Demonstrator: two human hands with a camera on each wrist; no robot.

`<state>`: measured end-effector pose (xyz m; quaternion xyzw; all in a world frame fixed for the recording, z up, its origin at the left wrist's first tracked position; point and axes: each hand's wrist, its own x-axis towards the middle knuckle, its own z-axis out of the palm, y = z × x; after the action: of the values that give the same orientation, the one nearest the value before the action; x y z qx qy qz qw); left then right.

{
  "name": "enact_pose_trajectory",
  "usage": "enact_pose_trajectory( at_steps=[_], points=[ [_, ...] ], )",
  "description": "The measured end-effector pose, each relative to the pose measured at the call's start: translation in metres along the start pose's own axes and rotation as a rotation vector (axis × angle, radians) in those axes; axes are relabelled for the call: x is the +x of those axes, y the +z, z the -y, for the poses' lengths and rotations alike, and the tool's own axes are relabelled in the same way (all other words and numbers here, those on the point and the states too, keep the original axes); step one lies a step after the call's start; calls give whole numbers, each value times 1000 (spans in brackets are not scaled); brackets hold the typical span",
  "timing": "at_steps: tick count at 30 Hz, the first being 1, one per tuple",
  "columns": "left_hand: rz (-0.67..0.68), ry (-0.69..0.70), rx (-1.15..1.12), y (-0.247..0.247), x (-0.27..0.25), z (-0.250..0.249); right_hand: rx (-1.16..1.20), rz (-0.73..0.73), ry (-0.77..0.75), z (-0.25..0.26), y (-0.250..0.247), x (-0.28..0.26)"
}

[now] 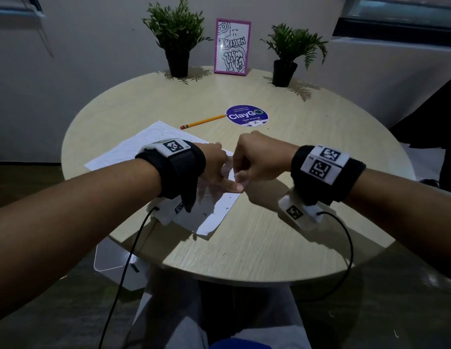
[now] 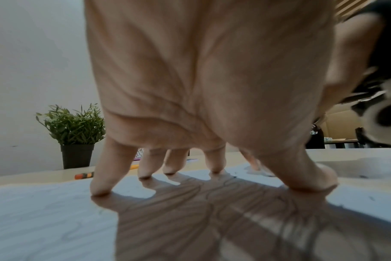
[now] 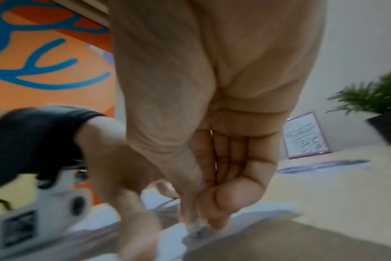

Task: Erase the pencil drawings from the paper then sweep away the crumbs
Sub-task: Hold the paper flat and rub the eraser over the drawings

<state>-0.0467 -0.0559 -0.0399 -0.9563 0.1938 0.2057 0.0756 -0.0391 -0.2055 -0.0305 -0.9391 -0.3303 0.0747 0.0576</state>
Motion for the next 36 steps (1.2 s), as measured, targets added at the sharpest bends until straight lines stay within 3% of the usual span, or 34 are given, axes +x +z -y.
enact_pose_trajectory(
  at_steps=[4, 6, 10, 16, 24, 27, 29, 32, 36],
  points=[
    [-1, 6, 67, -3, -3, -4, 4, -53, 118, -22, -5, 7],
    [-4, 15, 67, -4, -4, -5, -39, -81, 102, -19, -1, 7],
    [-3, 15, 30, -2, -5, -3, 12, 4, 14, -5, 0, 1],
    [-2, -2, 84, -6, -14, -10, -16, -95, 144, -39, -9, 10],
    [14, 19, 84, -9, -15, -11, 54, -87, 30, -42, -8, 8],
    [30, 2, 82, -9, -15, -12, 65, -8, -12, -42, -8, 0],
    [37, -5, 86, -10, -16, -12, 52, 55, -7, -45, -12, -4],
    [40, -6, 89, -10, -15, -11, 20, -14, 53, -51, -16, -5],
    [24, 18, 83, -10, -14, -11, 264, 48, -17, -31, -9, -12]
  ],
)
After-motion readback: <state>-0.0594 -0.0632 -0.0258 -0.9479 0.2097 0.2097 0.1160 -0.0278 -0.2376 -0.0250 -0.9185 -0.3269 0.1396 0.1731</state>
